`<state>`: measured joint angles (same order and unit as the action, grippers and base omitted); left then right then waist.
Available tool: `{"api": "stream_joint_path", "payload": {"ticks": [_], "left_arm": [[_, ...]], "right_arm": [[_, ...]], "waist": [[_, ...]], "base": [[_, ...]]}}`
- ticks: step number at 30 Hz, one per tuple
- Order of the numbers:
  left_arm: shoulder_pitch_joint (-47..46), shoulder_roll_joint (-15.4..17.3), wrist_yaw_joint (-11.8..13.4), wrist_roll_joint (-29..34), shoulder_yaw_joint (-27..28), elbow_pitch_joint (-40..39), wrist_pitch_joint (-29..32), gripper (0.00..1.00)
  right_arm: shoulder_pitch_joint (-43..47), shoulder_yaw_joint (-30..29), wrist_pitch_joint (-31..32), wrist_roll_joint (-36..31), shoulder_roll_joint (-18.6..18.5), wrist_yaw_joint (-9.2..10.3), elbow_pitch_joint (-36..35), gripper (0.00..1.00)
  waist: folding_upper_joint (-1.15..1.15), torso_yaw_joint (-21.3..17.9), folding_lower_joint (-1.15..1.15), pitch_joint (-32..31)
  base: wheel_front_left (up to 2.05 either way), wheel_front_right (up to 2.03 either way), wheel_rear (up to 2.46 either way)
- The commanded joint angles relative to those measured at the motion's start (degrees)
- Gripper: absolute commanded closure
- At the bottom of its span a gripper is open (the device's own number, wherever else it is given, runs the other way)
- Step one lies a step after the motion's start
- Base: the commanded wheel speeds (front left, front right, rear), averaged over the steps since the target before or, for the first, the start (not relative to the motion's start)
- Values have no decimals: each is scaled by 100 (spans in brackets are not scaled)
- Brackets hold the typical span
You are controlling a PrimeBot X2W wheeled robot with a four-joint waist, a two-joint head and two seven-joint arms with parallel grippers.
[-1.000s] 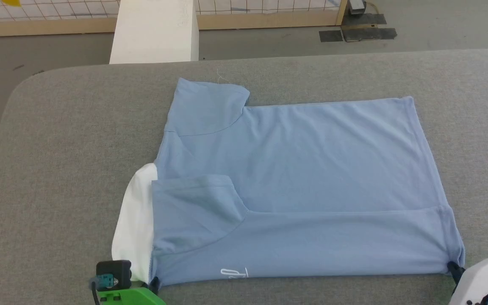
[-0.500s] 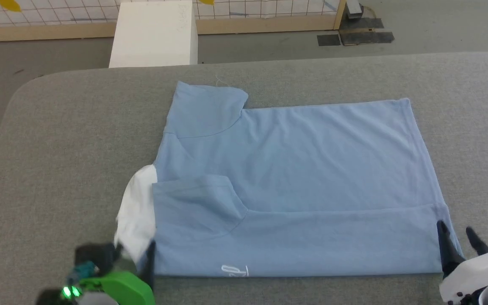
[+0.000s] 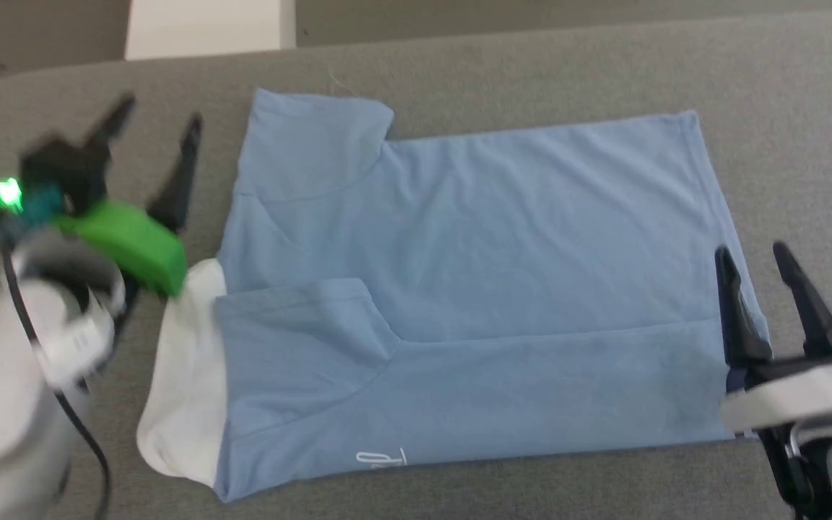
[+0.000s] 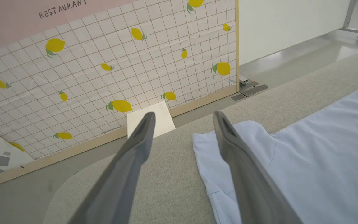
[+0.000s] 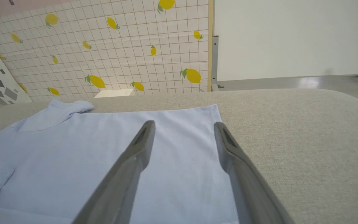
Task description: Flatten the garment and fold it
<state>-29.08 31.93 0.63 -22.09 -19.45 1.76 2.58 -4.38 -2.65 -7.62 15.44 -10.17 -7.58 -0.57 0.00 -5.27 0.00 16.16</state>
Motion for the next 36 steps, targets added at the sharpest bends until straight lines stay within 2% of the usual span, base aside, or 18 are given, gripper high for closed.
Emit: {"api": "stream_joint_path", "payload": {"ticks": [1,5,10,19,28,29,30,31,36], "left_arm": [[-371,15,-102,-4,0,183,154,0],[-1450,39,-375,-176,-9,871,854,0],[-2334,46,-474,-598,93,1530,1895,0],[-3100,266,-43,-936,176,1955,3944,0],[-2984,477,456,-1063,314,1680,4746,0],[-2935,495,487,-1059,296,1640,4813,40],[-2895,502,493,-1073,281,1603,4870,64],[-2849,505,502,-1098,271,1551,4928,100],[-2726,508,534,-1167,251,1348,5038,100]], "right_arm": [[-186,73,-48,28,-38,9,-44,0],[-605,300,-78,73,-32,9,-130,0],[-955,509,-74,122,40,9,-227,0],[-1213,768,-198,199,204,9,-284,0],[-1302,875,-319,238,274,9,-108,0],[-1332,890,-306,242,263,9,-95,0],[-1366,911,-285,248,244,9,-90,0],[-1428,928,-250,245,209,9,-84,0],[-2063,881,194,220,12,9,12,0]], "waist": [[0,-348,0,614],[0,-621,0,1054],[0,-890,0,1501],[0,-1263,0,2006],[0,-1389,0,2183],[0,-1385,0,2186],[0,-1379,0,2187],[0,-1371,0,2185],[0,-1316,0,2170]], "base": [[0,0,0],[0,0,0],[0,0,0],[0,0,0],[0,0,0],[0,0,0],[0,0,0],[0,0,0],[0,0,0]]}}
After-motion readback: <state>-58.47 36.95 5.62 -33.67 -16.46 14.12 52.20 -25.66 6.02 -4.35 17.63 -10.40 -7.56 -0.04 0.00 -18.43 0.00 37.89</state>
